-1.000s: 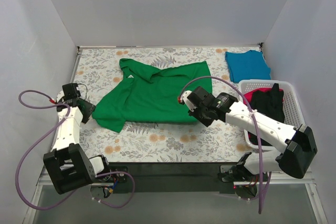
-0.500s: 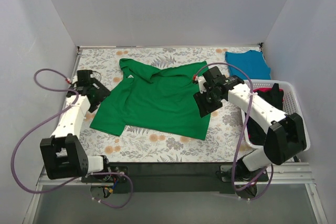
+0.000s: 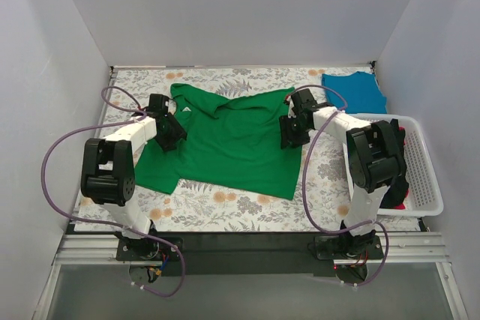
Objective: Fold and stack the t-shirts
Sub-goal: Flatten the tshirt out
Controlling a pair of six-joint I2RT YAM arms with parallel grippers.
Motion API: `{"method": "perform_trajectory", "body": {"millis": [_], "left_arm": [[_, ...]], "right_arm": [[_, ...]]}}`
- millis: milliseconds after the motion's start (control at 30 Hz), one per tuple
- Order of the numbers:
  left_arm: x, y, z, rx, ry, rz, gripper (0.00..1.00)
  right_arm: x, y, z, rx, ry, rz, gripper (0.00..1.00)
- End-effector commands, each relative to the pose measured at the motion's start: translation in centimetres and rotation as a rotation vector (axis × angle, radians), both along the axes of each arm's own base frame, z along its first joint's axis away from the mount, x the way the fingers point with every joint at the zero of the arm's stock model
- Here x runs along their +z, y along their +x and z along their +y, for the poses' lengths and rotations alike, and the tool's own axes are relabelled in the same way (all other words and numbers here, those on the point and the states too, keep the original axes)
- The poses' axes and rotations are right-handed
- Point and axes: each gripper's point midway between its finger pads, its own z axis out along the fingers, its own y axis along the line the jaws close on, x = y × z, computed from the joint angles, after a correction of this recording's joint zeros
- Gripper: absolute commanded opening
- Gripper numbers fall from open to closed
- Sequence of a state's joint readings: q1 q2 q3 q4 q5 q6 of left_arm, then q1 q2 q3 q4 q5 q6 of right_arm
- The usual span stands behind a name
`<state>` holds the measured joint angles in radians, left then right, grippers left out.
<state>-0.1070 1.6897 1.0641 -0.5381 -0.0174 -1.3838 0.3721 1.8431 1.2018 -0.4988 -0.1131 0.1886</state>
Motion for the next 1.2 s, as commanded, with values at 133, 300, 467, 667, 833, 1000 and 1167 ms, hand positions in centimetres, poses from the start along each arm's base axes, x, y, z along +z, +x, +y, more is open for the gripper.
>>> {"method": "perform_trajectory", "body": {"millis": [133, 300, 467, 667, 833, 1000, 1167], "left_arm": [[-1.6, 3.5, -0.4, 0.068, -0.033, -0.023, 0.48], [-2.7, 5.8, -2.2, 0.103, -0.133, -0.009, 0.51], [-0.4, 8.5, -3.1, 0.124, -0.187, -0.070, 0.61], [7.0, 7.5, 0.2, 0.138, -0.046, -0.226, 0.71], [7.1, 1.6, 5.1, 0.189, 0.159, -0.176, 0.72], [6.4, -3.7, 8.5, 0.234, 0.231, -0.124, 0.72], [3.6, -7.1, 11.1, 0.255, 0.267, -0.056, 0.68]], "right_arm": [[-1.3, 7.7, -0.2, -0.063, 0.005, -0.120, 0.56], [-3.0, 13.1, -2.5, -0.091, -0.034, -0.156, 0.57], [-1.0, 18.2, -4.3, -0.075, -0.086, -0.248, 0.60], [6.2, 17.2, -3.9, -0.044, -0.063, -0.322, 0.64], [7.7, 10.0, -2.9, -0.056, -0.034, -0.251, 0.68], [8.7, 2.6, -2.9, -0.088, -0.005, -0.202, 0.74], [8.1, -3.9, -3.9, -0.081, 0.020, -0.160, 0.78]]}}
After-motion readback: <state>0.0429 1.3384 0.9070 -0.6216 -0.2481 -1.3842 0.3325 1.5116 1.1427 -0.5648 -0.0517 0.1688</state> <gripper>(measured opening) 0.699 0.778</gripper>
